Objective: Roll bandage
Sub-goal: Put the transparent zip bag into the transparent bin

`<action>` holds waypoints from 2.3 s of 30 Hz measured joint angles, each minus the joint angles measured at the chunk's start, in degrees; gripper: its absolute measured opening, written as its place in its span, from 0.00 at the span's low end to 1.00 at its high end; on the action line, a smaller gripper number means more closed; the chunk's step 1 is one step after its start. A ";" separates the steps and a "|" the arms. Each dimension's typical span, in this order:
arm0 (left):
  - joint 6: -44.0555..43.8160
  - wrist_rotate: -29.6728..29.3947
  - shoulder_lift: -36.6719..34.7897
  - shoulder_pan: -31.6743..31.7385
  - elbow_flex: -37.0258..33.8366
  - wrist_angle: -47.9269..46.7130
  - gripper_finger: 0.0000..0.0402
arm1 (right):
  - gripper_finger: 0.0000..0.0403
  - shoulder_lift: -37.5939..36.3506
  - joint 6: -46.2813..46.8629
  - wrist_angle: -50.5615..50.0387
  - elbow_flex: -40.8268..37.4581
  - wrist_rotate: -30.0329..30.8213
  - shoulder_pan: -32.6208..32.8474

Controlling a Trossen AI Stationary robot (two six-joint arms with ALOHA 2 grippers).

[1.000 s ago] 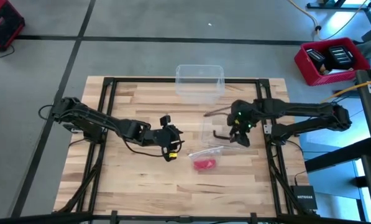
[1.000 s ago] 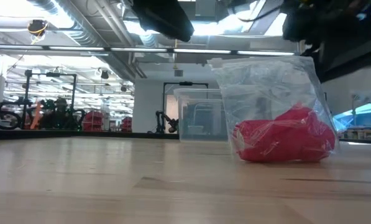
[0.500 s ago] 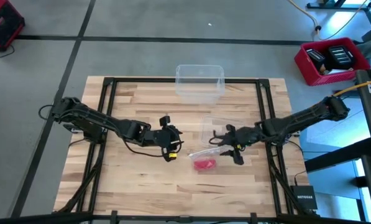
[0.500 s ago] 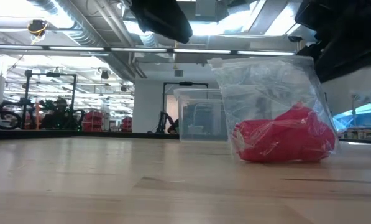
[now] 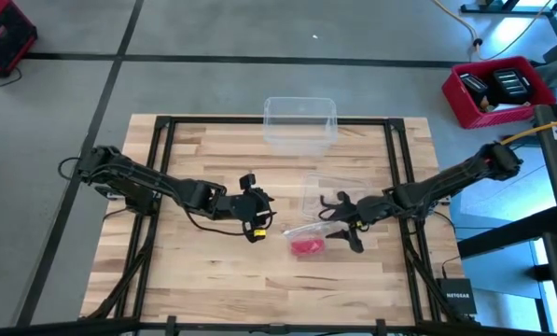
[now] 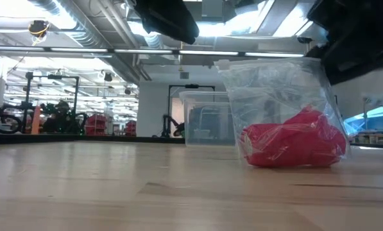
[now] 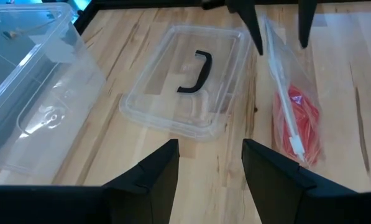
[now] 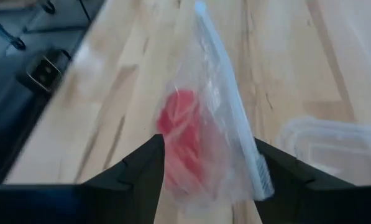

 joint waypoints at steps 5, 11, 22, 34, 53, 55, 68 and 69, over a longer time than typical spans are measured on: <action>0.00 0.00 0.00 0.00 0.00 0.00 0.42 | 0.52 4.32 -2.42 1.23 -0.02 -2.76 -0.02; -0.39 0.00 0.00 0.00 0.00 0.00 0.42 | 0.37 7.09 -3.25 6.68 -0.02 1.64 -0.02; 2.41 0.09 -1.45 -0.11 0.00 -2.84 0.42 | 0.05 6.88 -4.24 3.77 5.54 9.53 2.77; 3.32 -4.81 -6.89 -0.13 0.07 -3.85 0.42 | 0.01 2.70 -14.16 -17.70 25.60 29.51 1.33; -5.62 -13.35 -7.06 2.05 0.04 -3.67 0.42 | 0.02 3.25 -15.04 -1.19 25.93 31.38 -37.06; -5.67 -13.35 -7.04 2.05 0.04 -3.68 0.42 | 0.01 4.92 -12.73 4.05 24.16 30.52 -40.02; -5.87 -13.35 -7.02 2.05 0.04 -3.39 0.42 | 0.02 14.34 3.96 23.23 15.48 38.40 -43.95; -6.03 -13.35 -7.02 2.05 0.04 -3.43 0.42 | 0.02 14.93 7.11 23.25 14.88 38.67 -43.95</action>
